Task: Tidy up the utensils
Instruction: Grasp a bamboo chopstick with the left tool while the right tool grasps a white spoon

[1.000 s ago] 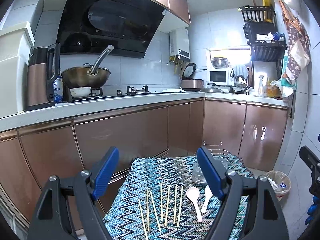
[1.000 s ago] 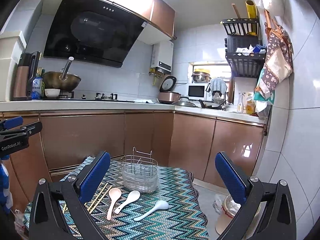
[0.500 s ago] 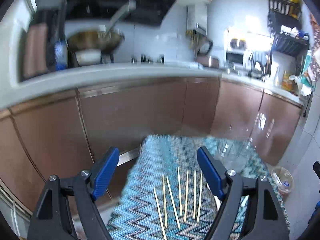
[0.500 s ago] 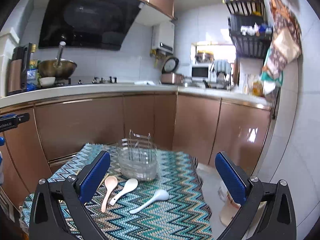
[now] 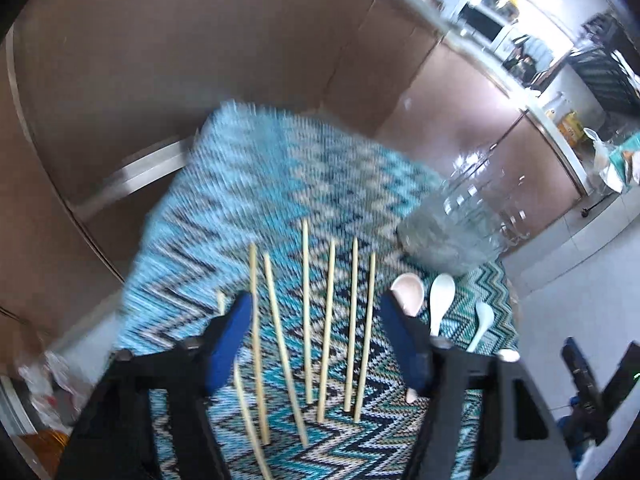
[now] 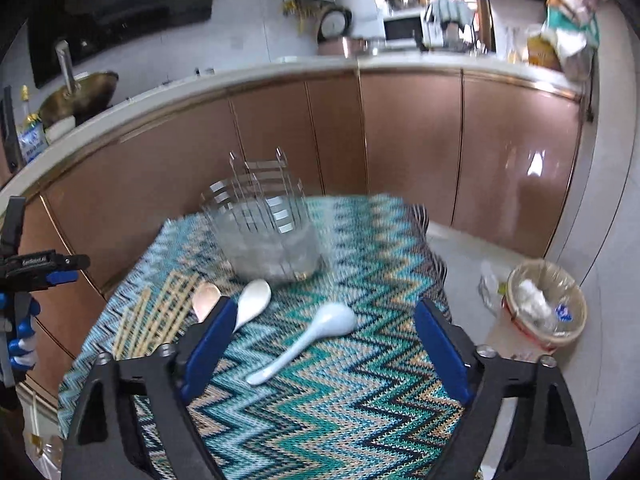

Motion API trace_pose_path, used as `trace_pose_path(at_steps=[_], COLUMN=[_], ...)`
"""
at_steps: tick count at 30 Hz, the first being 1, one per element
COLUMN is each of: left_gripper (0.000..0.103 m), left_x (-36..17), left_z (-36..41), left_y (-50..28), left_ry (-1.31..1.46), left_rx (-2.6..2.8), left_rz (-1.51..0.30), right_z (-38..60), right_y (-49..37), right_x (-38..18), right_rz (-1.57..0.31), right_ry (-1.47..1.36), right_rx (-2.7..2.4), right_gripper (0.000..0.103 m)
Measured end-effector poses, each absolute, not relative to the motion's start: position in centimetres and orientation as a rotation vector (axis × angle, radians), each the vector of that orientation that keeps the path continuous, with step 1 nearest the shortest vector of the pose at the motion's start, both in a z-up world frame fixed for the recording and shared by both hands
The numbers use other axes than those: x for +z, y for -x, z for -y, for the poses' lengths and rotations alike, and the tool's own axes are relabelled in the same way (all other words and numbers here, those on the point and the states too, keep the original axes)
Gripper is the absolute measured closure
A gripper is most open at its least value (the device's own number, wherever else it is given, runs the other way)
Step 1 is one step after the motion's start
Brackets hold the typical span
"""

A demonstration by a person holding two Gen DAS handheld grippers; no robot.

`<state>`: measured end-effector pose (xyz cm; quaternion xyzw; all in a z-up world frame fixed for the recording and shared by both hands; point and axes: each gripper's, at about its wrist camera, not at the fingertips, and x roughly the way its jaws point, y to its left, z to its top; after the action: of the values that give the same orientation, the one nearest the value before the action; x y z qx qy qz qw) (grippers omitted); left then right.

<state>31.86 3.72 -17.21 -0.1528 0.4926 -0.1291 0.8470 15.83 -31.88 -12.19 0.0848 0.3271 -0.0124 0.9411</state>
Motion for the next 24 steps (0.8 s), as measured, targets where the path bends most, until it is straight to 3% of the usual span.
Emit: trace_pose_path(at_steps=[3,9,21,24], left_gripper=[0.069,0.081,0.089,0.092], left_x=[-19.9,-22.9,-25.7,-25.7], left_z=[-3.3,-3.2,-3.4,-3.3], left_y=[-33.7,-36.0,-38.8,-39.1], left_ry=[0.364,0.384,0.343,0.331], left_rx=[-0.281,-0.252,-0.172,-0.168], left_rz=[-1.130,-1.223,-1.293,-1.294], right_z=[32.3,32.9,33.3,32.8], right_y=[-17.2,-19.0,-20.7,-21.8], right_x=[-14.0,-16.7,-19.8,-20.0], right_rz=[-0.713,-0.789,-0.868,-0.877], right_ry=[-0.187,-0.206,-0.248,-0.268], right_rx=[-0.015,0.014,0.070,0.116], right_gripper=[0.026,0.036,0.043,0.051])
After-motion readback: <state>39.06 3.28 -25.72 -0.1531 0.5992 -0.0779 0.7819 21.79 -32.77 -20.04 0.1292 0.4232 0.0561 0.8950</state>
